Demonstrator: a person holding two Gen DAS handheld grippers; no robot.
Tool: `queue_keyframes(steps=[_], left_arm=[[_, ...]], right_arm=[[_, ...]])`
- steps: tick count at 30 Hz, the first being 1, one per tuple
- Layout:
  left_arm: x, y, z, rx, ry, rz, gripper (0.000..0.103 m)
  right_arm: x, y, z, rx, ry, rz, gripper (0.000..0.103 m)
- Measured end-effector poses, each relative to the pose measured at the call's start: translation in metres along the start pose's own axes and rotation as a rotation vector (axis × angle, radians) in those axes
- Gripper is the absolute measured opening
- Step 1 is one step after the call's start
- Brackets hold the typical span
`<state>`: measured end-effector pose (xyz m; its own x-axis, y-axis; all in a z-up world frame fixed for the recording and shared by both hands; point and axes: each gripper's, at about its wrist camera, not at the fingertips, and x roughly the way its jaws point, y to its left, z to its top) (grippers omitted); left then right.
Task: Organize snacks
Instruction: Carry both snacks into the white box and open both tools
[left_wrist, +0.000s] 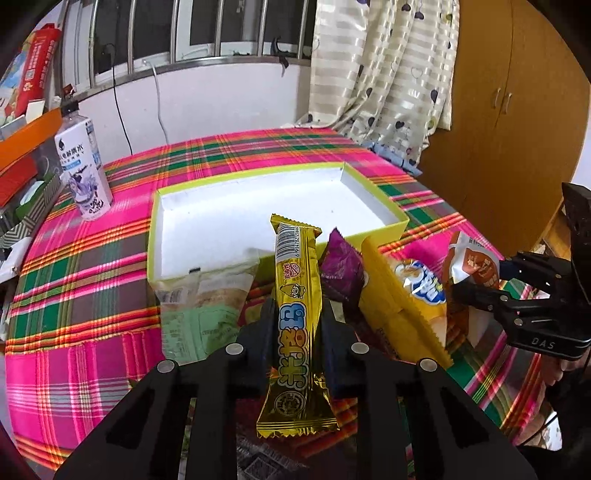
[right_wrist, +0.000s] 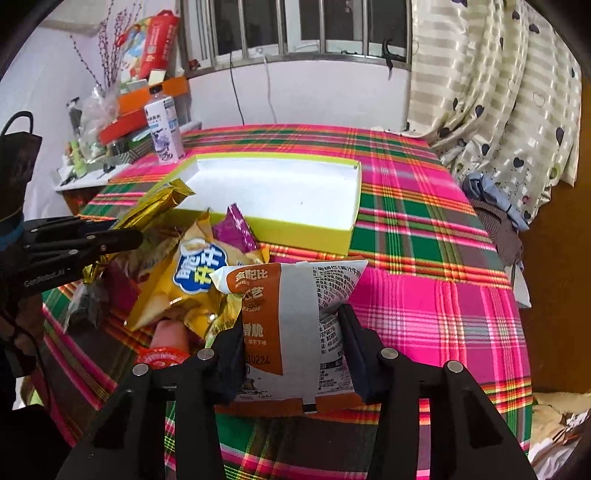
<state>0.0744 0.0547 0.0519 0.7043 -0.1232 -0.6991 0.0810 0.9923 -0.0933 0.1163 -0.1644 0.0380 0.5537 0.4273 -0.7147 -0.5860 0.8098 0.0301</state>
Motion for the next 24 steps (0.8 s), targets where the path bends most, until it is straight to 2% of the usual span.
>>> queue_keyframes(steps=[5,13,24], left_arm=[[-0.007,0.006,0.011,-0.019,-0.035,0.005,0.023],[0.000,0.024,0.037,-0.046,-0.047,0.030,0.023],[0.032,0.054,0.076,-0.048,-0.031,0.067,0.023]], right_arm=[[-0.001,-0.001,0.011,-0.001,-0.018,-0.007,0.044],[0.008,-0.002,0.044,-0.022,-0.053,-0.015,0.044],[0.053,-0.013,0.098,-0.026,-0.040,0.000,0.044]])
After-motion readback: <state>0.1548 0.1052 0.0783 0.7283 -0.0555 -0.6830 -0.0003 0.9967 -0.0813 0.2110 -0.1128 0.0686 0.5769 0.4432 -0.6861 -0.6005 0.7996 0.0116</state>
